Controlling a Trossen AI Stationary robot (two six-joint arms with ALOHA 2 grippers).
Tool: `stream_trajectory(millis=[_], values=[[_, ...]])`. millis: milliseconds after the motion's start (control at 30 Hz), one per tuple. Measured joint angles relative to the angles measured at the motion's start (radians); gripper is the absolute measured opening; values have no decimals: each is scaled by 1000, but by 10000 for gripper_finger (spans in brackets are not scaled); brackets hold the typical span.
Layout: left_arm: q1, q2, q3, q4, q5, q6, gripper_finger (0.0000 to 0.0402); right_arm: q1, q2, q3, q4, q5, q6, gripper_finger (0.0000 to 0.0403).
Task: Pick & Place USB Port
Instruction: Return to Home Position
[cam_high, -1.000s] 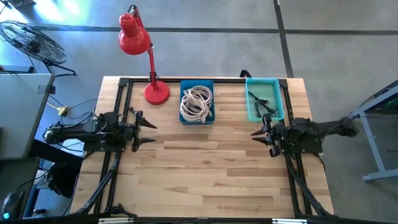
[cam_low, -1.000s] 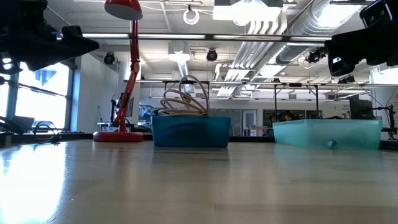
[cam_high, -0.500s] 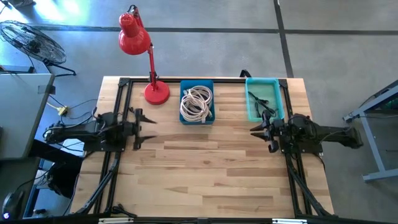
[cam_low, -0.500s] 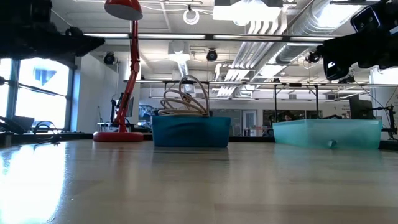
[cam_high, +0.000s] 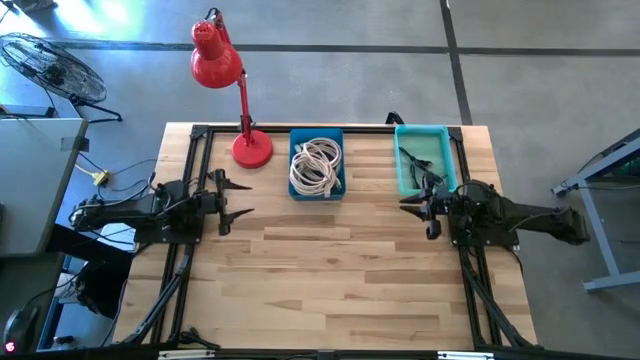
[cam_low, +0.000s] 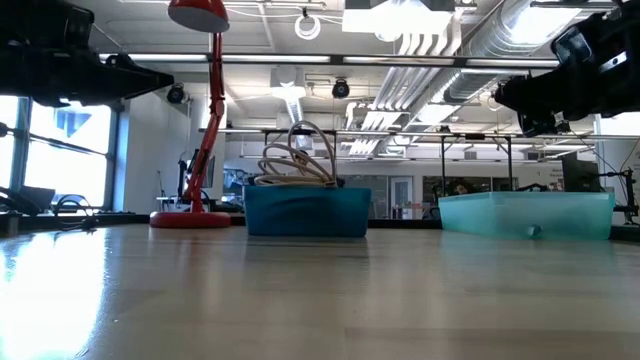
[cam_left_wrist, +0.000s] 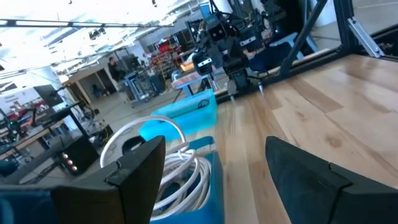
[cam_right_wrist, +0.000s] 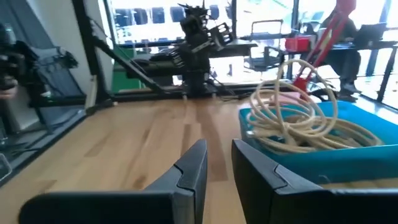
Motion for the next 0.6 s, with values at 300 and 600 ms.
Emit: stream_trajectory(millis=[300, 600], values=[[0, 0, -1, -25, 0, -1, 272, -137, -2, 0, 8, -79, -34, 67], [0, -2, 21, -56, 5, -8, 272, -213, -2, 42, 23, -195, -14, 67]])
